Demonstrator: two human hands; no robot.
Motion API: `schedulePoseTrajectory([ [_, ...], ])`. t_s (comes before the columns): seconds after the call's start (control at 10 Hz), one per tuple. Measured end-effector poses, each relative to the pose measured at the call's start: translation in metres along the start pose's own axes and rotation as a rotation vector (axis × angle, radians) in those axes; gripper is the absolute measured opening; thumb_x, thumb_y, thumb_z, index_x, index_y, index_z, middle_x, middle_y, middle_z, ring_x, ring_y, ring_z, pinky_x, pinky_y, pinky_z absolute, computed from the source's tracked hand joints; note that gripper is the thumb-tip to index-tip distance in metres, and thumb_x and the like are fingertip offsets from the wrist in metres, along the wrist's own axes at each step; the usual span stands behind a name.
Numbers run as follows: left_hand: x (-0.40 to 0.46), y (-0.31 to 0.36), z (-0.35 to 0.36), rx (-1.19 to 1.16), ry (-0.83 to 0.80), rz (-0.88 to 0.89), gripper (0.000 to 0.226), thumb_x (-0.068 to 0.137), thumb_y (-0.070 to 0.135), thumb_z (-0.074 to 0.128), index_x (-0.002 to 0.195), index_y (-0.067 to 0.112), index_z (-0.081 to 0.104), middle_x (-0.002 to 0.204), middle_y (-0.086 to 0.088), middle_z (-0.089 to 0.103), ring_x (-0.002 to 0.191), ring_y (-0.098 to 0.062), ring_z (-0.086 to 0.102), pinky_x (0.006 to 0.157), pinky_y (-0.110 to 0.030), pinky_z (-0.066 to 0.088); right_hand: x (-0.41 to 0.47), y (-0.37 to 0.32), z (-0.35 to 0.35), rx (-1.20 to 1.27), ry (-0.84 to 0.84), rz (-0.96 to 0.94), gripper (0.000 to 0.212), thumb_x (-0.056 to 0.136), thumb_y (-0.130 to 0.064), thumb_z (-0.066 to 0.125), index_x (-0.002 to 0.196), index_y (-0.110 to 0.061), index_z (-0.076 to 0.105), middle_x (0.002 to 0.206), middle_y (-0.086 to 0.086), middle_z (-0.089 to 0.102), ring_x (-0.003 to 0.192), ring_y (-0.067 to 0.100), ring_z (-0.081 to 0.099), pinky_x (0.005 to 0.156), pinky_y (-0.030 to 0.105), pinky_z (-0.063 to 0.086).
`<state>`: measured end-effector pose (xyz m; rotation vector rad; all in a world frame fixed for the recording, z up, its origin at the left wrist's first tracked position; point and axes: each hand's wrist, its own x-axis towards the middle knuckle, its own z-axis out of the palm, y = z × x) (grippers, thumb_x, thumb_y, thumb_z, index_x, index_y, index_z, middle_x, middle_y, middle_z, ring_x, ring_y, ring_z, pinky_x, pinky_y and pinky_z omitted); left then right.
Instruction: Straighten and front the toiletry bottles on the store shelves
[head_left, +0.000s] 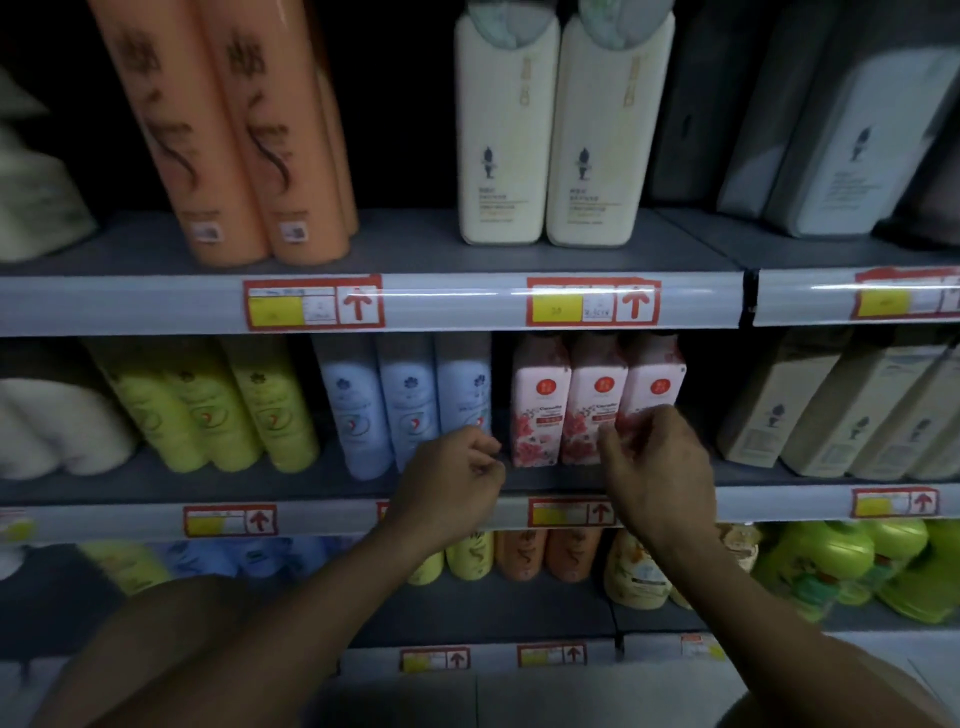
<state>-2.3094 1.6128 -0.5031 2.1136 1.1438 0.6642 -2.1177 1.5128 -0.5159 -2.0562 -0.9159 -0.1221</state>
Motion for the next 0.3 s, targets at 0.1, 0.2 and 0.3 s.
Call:
schedulePoseTrajectory([
  [0.1, -0.008, -0.001, -0.02, 0.053, 0.038, 0.035, 0.014, 0.091, 0.025, 0.067, 0.104, 0.025, 0.074, 0.096, 0.012, 0.076, 0.093, -0.006, 0.072, 0.08, -0.026, 0.058, -0.017, -0.023, 0.0, -0.02, -0.151, -0.117, 0.023, 0.094, -0.043, 0.063, 0.085, -0.023, 0.055, 0.084, -0.002, 0.061, 0.078, 0.023, 0.058, 0.063, 0.034, 0.038],
  [0.2, -0.015, 0.001, -0.041, 0.123, 0.075, 0.079, 0.017, 0.092, 0.031, 0.064, 0.108, 0.027, 0.07, 0.104, 0.01, 0.076, 0.099, -0.01, 0.071, 0.085, -0.035, 0.059, -0.03, -0.051, 0.002, -0.054, -0.272, -0.27, 0.026, 0.094, -0.05, 0.057, 0.087, -0.025, 0.059, 0.086, -0.001, 0.064, 0.079, 0.022, 0.06, 0.063, 0.035, 0.042],
  [0.3, -0.017, -0.005, -0.057, 0.211, 0.105, 0.072, 0.022, 0.093, 0.036, 0.063, 0.113, 0.028, 0.067, 0.111, 0.009, 0.075, 0.102, -0.013, 0.069, 0.086, -0.035, 0.058, -0.035, -0.075, 0.013, -0.127, -0.396, -0.381, 0.04, 0.093, -0.06, 0.049, 0.105, -0.025, 0.063, 0.099, 0.0, 0.068, 0.087, 0.023, 0.065, 0.072, 0.039, 0.054],
])
